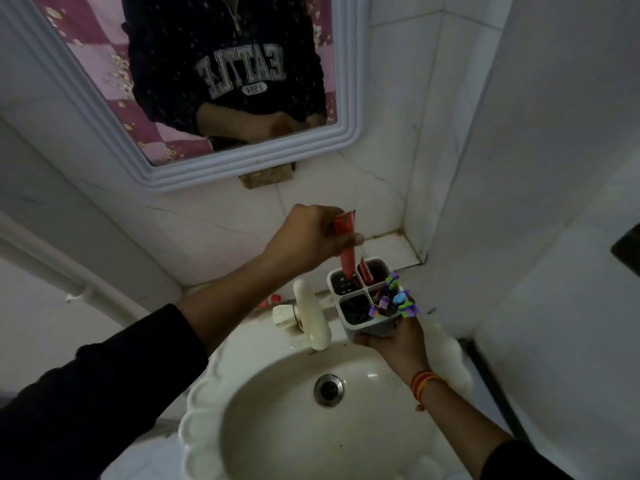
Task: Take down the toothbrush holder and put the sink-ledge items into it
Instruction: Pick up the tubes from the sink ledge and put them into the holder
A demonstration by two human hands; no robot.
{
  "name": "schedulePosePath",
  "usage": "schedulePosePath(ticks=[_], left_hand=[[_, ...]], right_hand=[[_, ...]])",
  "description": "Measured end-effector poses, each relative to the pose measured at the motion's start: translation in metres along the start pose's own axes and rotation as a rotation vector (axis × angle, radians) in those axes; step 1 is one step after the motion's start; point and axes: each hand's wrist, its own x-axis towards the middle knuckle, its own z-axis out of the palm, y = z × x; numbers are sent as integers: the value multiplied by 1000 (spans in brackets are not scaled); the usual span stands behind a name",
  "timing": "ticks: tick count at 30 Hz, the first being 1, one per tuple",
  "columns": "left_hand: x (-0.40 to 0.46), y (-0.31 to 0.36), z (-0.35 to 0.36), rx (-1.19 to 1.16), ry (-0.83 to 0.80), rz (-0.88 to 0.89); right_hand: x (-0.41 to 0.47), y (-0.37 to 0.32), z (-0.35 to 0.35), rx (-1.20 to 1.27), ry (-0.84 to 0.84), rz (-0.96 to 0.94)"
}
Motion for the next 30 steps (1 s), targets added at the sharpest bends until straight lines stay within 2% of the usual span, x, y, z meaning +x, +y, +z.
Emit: schedulePosePath(ticks=[6, 9, 12, 15, 18, 23, 26, 30], left_hand=[[-16, 1, 27, 278, -329, 0], [-15, -4, 25, 232, -410, -51], [-10, -19, 14, 162, -356, -117], [-6, -58, 11, 253, -280, -184], [-14, -108, 18, 452, -418, -261], [-36, -154, 34, 649, -548, -244], [-38, -166, 41, 667, -528, -243], [-32, -179, 41, 689, -437, -108]], right_hand=[[-2, 0, -1, -40, 6, 0], [-3, -2, 1, -34, 9, 47], [-2, -3, 0, -24, 45, 22], [-3, -6, 0, -33, 45, -2], [-5, -9, 0, 2, 49, -10], [-6, -11, 1, -1, 29, -22], [-7, -11, 2, -25, 32, -29], [-5, -8, 2, -73, 17, -45]])
